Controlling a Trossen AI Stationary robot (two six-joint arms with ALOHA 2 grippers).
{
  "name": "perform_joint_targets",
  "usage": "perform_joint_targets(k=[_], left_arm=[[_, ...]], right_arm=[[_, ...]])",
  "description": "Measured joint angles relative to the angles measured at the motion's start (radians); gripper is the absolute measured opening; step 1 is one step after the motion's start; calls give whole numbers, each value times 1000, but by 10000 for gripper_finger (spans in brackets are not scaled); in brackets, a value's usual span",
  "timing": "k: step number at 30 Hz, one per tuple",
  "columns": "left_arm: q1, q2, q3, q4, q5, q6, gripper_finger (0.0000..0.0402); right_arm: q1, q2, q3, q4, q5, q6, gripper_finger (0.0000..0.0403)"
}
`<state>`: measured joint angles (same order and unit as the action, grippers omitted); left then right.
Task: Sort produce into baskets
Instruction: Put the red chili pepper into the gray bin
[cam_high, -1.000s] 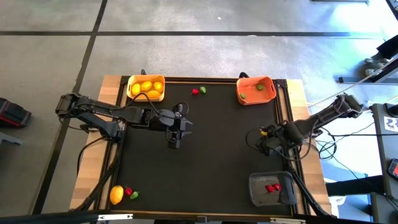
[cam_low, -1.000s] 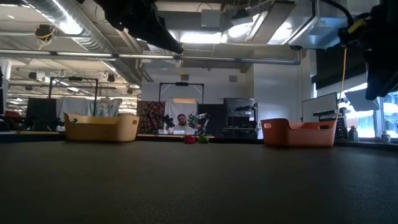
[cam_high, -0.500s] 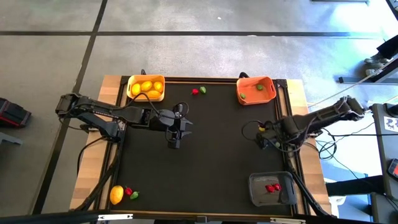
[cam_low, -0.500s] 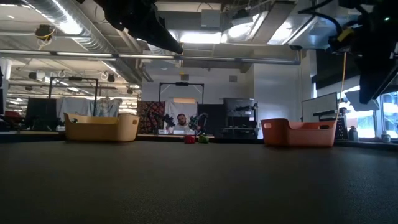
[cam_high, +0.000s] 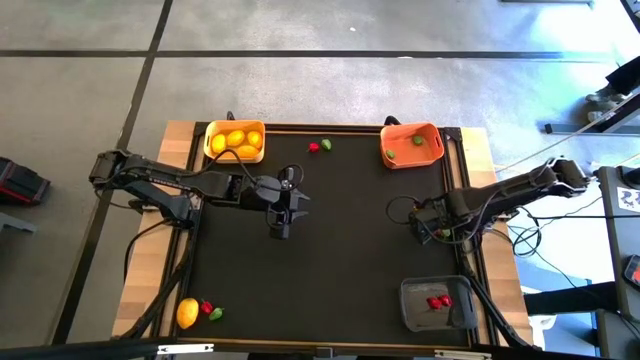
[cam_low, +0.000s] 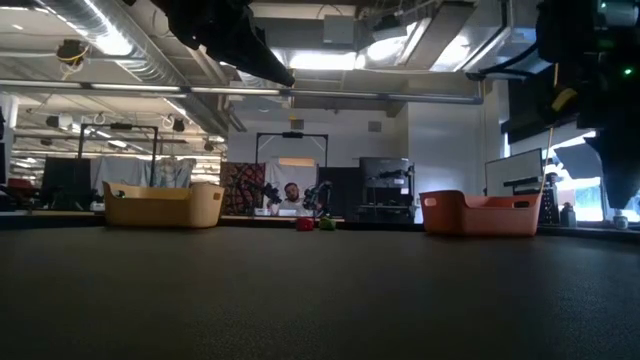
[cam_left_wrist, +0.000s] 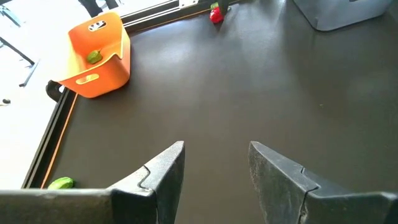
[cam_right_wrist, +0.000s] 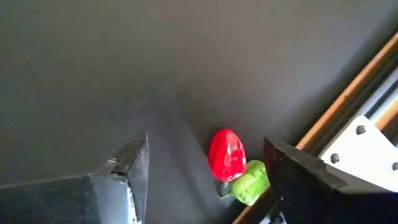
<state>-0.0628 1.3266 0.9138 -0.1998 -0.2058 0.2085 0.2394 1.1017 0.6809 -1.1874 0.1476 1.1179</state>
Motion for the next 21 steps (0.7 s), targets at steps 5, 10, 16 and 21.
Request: perform_joint_targets(k=[5,10,16,21], left_arm=[[0,0,0,0,0,0,173],[0,0,0,0,0,0,173],[0,0,0,0,0,0,173],[0,0,0,0,0,2,173]], right_arm=[[-10,29,6,-6,-3,-1,243],[-57,92,6,-9,-48,-63,243],[-123,196,-11,22,-128,-170,243],[-167,271,-44,59,-159,-214,243]])
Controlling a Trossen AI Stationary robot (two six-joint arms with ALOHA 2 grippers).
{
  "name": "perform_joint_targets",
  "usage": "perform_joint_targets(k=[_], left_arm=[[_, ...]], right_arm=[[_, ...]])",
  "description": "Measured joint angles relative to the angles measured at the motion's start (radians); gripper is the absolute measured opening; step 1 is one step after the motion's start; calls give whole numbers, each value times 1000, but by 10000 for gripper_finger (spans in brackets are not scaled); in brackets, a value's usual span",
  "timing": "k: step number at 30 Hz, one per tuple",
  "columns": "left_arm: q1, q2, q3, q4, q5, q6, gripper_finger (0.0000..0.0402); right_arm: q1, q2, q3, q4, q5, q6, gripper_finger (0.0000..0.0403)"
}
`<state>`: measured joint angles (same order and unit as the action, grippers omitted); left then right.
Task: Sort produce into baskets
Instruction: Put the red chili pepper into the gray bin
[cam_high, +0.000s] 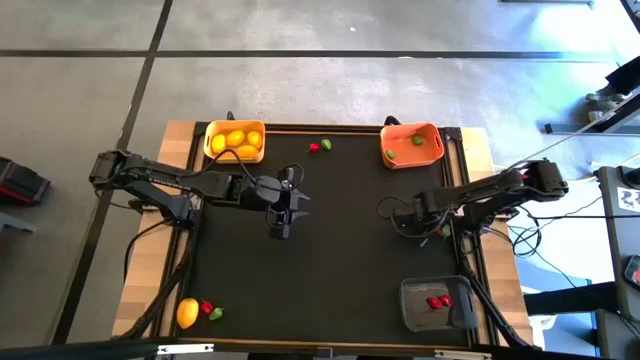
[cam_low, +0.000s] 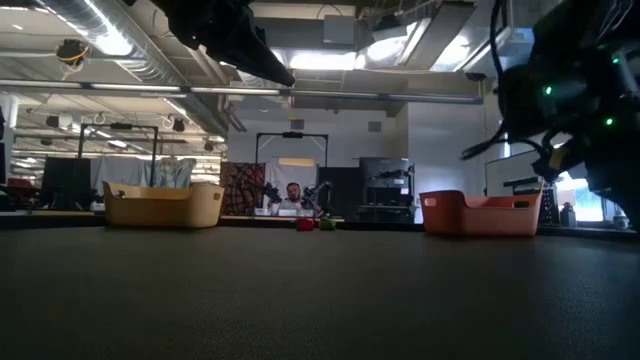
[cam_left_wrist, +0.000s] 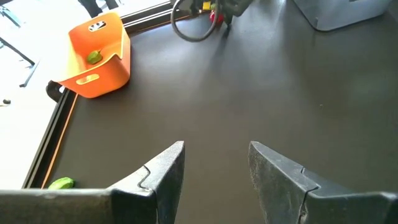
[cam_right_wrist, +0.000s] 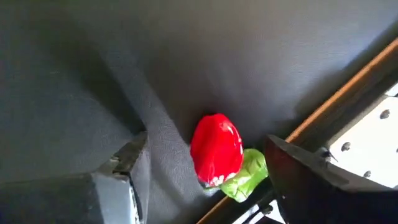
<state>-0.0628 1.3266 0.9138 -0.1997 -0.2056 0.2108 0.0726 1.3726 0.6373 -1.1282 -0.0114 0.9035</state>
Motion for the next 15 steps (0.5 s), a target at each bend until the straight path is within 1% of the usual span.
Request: perform_joint_targets(k=[3,6,9,15], left_arm=[[0,0,0,0,0,0,173],[0,0,0,0,0,0,173],[0,0,0,0,0,0,173],[0,0,0,0,0,-1,173]], right_arm=[[-19,25,-10,20,-21,-35,242],[-24,33,-14,25,-33,-56,229],[-22,34,-15,30,-35,-70,199],[-21,35,-18,26,-42,-73,123]])
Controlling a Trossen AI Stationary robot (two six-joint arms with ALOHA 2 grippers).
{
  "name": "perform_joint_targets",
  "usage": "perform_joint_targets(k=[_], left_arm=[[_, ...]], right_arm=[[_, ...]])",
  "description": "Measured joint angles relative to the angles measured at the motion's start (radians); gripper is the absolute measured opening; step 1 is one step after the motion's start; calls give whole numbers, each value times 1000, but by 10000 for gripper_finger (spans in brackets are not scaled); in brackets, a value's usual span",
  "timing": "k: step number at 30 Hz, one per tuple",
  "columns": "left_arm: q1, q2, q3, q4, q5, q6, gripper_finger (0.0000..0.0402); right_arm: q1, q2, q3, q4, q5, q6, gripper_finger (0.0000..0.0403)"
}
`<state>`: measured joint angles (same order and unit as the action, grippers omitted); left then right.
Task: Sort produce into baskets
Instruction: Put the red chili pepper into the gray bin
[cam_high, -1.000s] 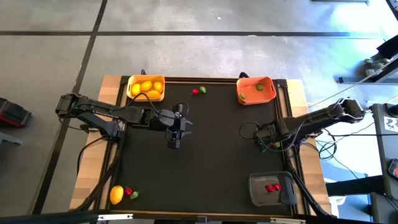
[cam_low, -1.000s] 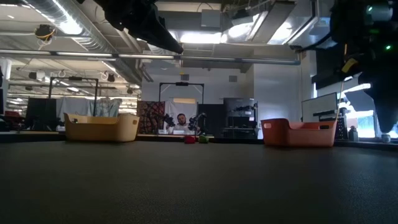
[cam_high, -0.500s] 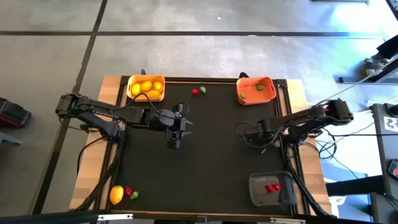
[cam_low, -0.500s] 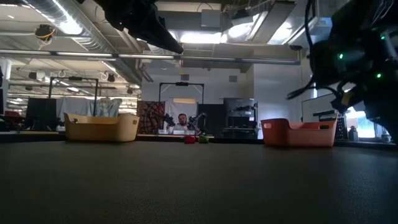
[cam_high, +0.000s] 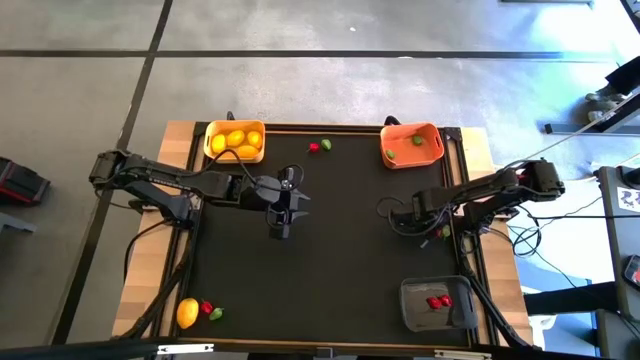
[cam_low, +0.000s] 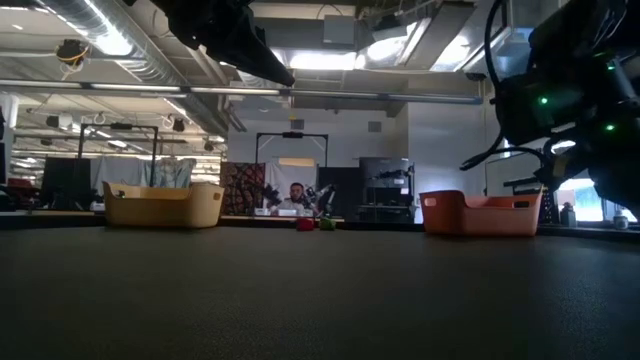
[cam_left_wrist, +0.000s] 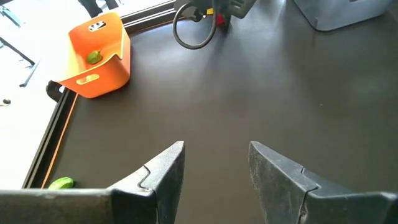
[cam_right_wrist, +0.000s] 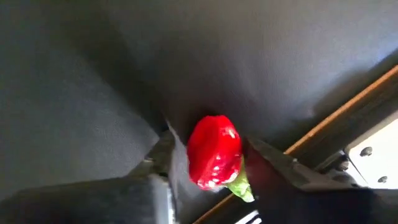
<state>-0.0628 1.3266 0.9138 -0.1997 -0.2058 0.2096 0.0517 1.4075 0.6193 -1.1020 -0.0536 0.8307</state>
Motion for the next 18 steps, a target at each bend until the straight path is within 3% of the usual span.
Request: perform_joint_targets(k=[9,18], left_arm=[[0,0,0,0,0,0,173],[0,0,0,0,0,-1,173]], right_arm=[[0,1,1,-7,1,-26,45],[1,-3,87,-39,54,-53,33]])
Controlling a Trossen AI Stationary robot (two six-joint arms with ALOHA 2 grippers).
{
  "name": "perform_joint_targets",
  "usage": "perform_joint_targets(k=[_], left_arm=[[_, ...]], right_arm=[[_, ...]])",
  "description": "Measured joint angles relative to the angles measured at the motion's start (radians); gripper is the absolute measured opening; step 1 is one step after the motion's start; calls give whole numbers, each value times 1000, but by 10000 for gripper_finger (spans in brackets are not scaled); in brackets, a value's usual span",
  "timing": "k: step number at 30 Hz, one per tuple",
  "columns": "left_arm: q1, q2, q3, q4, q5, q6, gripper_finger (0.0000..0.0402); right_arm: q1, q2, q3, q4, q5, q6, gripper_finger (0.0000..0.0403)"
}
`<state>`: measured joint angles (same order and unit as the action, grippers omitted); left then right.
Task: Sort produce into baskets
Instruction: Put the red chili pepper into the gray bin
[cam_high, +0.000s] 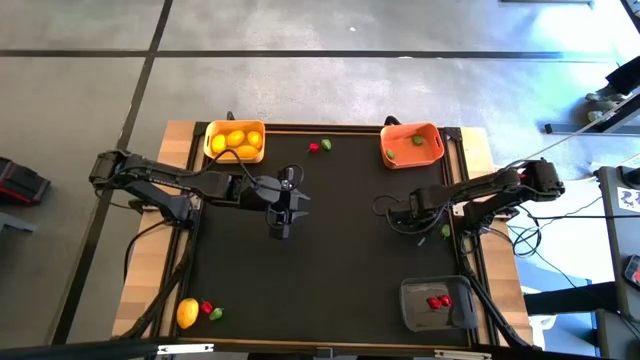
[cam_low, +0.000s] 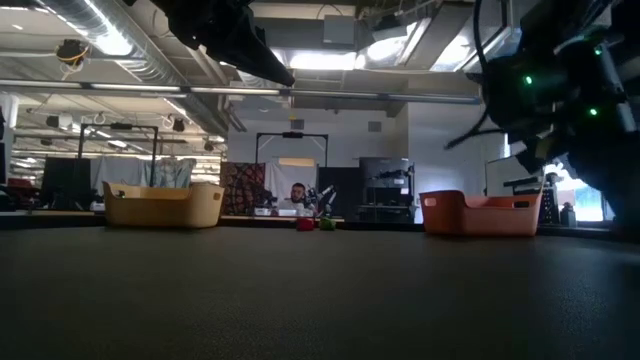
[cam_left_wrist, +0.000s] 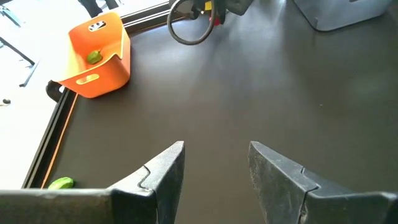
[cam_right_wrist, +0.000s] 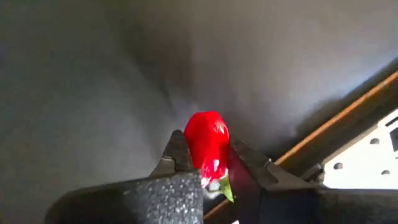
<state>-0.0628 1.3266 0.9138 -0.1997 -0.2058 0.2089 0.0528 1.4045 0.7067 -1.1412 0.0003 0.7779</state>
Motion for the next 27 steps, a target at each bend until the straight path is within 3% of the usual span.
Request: perform_joint_targets(k=[9,27], left_arm=[[0,0,0,0,0,0,173],[0,0,0,0,0,0,173]], right_arm=[[76,-42,126,-65,15,16,33],[480,-55,311,-82,6,352,33]])
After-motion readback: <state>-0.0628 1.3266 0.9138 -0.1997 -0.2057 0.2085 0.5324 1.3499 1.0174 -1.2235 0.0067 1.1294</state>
